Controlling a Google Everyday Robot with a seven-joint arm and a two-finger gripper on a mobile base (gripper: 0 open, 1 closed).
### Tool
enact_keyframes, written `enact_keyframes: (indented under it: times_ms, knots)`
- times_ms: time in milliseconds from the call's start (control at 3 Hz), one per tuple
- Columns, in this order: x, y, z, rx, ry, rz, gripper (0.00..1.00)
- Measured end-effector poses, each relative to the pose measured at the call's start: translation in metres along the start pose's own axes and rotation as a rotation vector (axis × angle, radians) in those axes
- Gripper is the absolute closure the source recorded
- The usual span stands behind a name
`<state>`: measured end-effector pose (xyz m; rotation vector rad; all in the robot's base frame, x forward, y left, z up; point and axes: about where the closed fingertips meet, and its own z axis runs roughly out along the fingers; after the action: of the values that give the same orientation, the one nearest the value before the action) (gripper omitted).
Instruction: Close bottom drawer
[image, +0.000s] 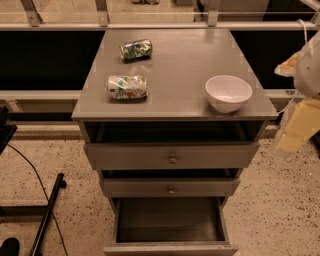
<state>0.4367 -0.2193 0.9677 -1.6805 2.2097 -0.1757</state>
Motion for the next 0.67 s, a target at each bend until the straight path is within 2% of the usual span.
enact_keyframes:
  times_ms: [333,667]
  knots:
    - [0.0244,0.0172,0.039,0.064,-0.042,0.029,0.0]
    - [0.0239,0.017,0.0385,0.064,-0.042,0.028,0.0]
